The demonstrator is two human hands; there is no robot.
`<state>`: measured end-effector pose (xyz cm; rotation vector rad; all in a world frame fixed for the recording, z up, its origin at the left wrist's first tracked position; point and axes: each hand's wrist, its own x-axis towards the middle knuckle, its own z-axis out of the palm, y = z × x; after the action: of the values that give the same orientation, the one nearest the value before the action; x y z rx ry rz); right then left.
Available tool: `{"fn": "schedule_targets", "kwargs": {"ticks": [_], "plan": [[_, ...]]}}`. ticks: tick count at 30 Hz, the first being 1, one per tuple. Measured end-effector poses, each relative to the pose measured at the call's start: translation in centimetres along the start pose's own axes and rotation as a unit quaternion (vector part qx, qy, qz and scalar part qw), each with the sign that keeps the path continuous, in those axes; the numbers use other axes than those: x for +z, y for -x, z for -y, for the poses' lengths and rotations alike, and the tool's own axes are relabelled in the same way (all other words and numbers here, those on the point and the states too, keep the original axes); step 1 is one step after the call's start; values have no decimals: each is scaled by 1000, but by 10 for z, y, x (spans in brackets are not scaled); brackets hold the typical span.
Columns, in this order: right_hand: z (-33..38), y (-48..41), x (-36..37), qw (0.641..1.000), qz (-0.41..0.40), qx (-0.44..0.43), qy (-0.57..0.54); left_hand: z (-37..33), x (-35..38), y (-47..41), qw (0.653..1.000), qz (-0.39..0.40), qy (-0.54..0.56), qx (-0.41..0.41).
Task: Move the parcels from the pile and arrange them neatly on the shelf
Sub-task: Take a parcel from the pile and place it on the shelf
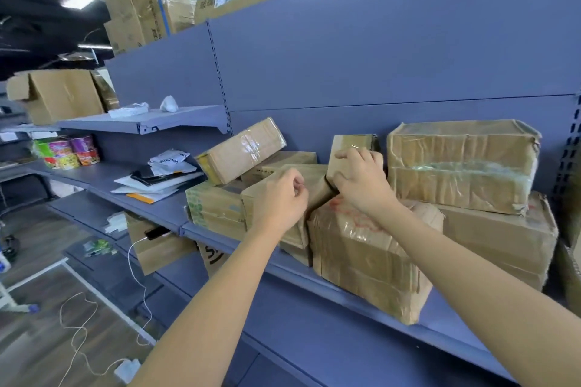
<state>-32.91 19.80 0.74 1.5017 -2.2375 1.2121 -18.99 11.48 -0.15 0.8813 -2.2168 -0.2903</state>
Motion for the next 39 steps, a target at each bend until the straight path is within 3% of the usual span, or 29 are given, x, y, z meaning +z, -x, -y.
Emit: {"fn": "schedule_targets", "kwargs": {"ticks": [4, 8, 16, 19, 24, 29, 34, 39], "plan": [[4, -34, 17, 999, 28, -5, -26, 17, 1, -46, 998, -53, 8, 11], [11, -55, 37, 999, 41, 5, -29, 44, 14, -70, 996, -58, -27, 64], [35, -75, 87, 998, 33, 35, -39, 130, 9, -120, 994, -85, 2, 62], [65, -81, 112, 998, 11, 25, -53, 167, -2, -135, 982, -112, -72, 137], [118, -97, 157, 993, 1, 44, -113, 224, -19, -160, 926, -184, -168, 285], [143, -106, 190, 984, -41, 91, -146, 264, -18, -167, 930, -120, -222, 269], [158, -91, 207, 998, -52, 17, -35, 275, -4, -171, 921, -109, -232, 293], [169, -91, 214, 999, -41, 13, -26, 280, 5, -177, 921, -125, -233, 287]]}}
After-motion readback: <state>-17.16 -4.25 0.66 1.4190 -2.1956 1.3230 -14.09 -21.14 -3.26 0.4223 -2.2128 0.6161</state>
